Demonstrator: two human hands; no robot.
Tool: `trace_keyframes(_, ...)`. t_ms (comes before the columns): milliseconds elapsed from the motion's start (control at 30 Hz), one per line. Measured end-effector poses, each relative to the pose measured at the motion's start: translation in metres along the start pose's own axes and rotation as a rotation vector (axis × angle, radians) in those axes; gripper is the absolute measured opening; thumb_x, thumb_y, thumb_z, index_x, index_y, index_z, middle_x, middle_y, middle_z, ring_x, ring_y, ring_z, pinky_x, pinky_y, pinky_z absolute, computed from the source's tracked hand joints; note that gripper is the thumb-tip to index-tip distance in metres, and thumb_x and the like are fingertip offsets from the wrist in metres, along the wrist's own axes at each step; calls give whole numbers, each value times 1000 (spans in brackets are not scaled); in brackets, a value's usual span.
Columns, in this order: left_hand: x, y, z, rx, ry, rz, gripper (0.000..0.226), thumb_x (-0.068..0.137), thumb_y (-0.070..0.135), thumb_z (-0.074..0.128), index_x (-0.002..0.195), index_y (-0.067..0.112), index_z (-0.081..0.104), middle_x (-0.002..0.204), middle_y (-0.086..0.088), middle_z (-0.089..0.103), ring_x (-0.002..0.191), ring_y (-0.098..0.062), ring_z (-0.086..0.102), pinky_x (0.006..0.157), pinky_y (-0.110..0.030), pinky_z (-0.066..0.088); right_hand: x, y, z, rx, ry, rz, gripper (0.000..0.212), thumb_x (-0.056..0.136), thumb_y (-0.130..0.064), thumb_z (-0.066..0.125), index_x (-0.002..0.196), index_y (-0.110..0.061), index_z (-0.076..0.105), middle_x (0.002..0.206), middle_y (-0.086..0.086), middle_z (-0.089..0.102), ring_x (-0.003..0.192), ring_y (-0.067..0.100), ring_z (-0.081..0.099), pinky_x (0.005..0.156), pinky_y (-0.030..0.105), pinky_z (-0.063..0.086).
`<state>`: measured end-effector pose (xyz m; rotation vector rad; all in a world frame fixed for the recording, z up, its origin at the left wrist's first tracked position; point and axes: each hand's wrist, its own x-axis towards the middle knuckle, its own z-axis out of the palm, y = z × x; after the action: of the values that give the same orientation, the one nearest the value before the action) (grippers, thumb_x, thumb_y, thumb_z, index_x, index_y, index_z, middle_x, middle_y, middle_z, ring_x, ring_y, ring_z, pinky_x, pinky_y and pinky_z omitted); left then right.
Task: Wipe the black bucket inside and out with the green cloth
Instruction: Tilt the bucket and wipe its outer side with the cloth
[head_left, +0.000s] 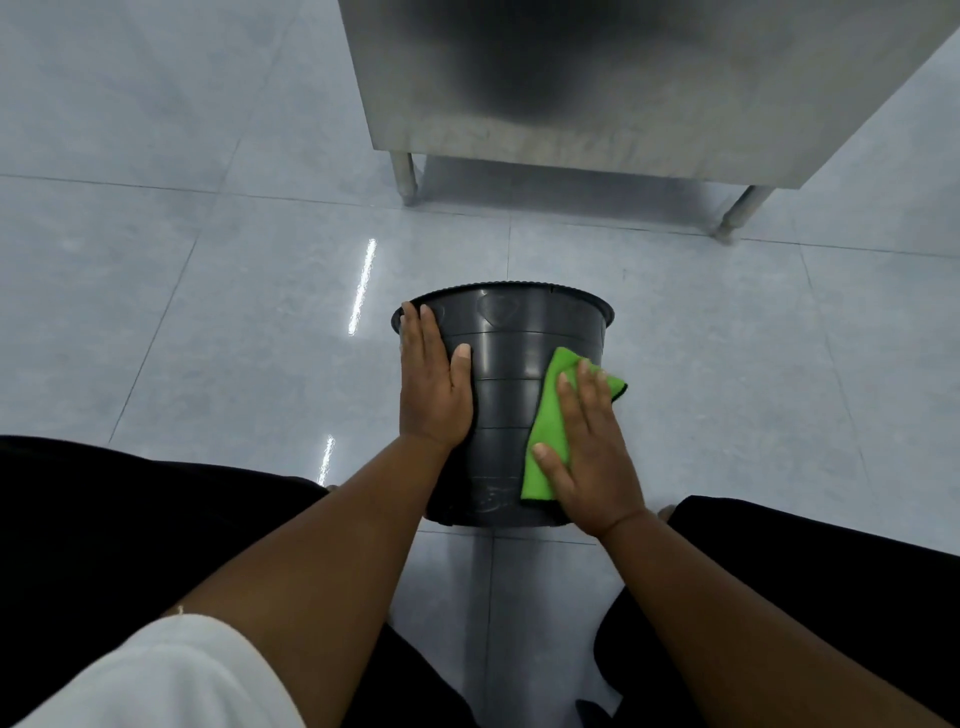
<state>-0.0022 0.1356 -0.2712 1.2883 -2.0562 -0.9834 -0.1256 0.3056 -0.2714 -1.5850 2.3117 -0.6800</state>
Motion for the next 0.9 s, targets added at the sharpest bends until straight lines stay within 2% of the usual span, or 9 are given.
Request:
trace_keyframes(100,3,-8,-5,-14,-19,-4,66,99,41,25,155,12,5,165,-3,-2,152,-14,-4,112,-3,-4,6,9,-5,237,-20,207,81,87,-65,32,152,-37,-9,164,-3,-16,151,11,-7,120,35,17)
trace_keyframes(167,7,-13,-8,-13,-32,11,64,100,40,25,155,14,6,165,-2,0,152,-11,-1,110,-1,-1,14,6,-7,304,-12,282,84,85,-67,30,152,-37,-10,165,0,-14,150,10,-3,120,36,20)
trace_keyframes(267,5,-23,-10,-32,-96,-15,61,103,39,25,156,18,3,165,0,5,151,-13,11,121,-24,16,29,-10,-11,212,63,266,83,87,-64,33,155,-30,-2,165,6,-12,153,23,-9,124,45,11)
trace_keyframes(400,-9,-33,-12,83,-11,-83,59,100,42,23,152,14,20,149,-15,44,132,-34,46,106,-49,42,41,-24,-19,-153,65,42,78,92,-60,37,156,-27,8,165,9,-7,151,34,-12,123,52,7)
trace_keyframes(467,-8,-16,-6,68,101,-72,59,96,37,29,147,7,31,147,-22,43,135,-36,40,110,-50,37,39,-32,-16,-204,34,-22,73,93,-59,37,155,-30,12,166,7,-3,151,34,-11,122,56,9)
trace_keyframes(633,-2,32,16,-29,131,-166,72,94,47,34,154,14,13,163,-18,0,152,-29,-1,123,-44,8,34,-33,-5,-178,58,-124,68,95,-54,42,154,-31,20,165,2,3,153,29,-6,122,54,8)
trace_keyframes(733,-2,28,20,62,123,-133,76,93,54,23,155,13,9,163,-20,0,152,-32,-1,123,-47,10,31,-17,-4,128,139,156,71,92,-55,41,154,-33,13,165,-2,1,153,23,0,124,42,10)
trace_keyframes(833,-3,26,18,75,118,-151,77,92,58,20,155,15,7,163,-18,-1,152,-31,-2,123,-46,10,20,1,-5,482,79,599,62,96,-58,30,152,-42,10,163,-3,18,149,21,23,121,40,21)
trace_keyframes(900,-3,23,15,82,107,-137,78,92,58,19,155,14,6,163,-19,-2,152,-30,-3,123,-45,11,16,6,-5,585,29,713,54,100,-55,25,152,-45,12,161,-2,27,145,24,32,120,40,24)
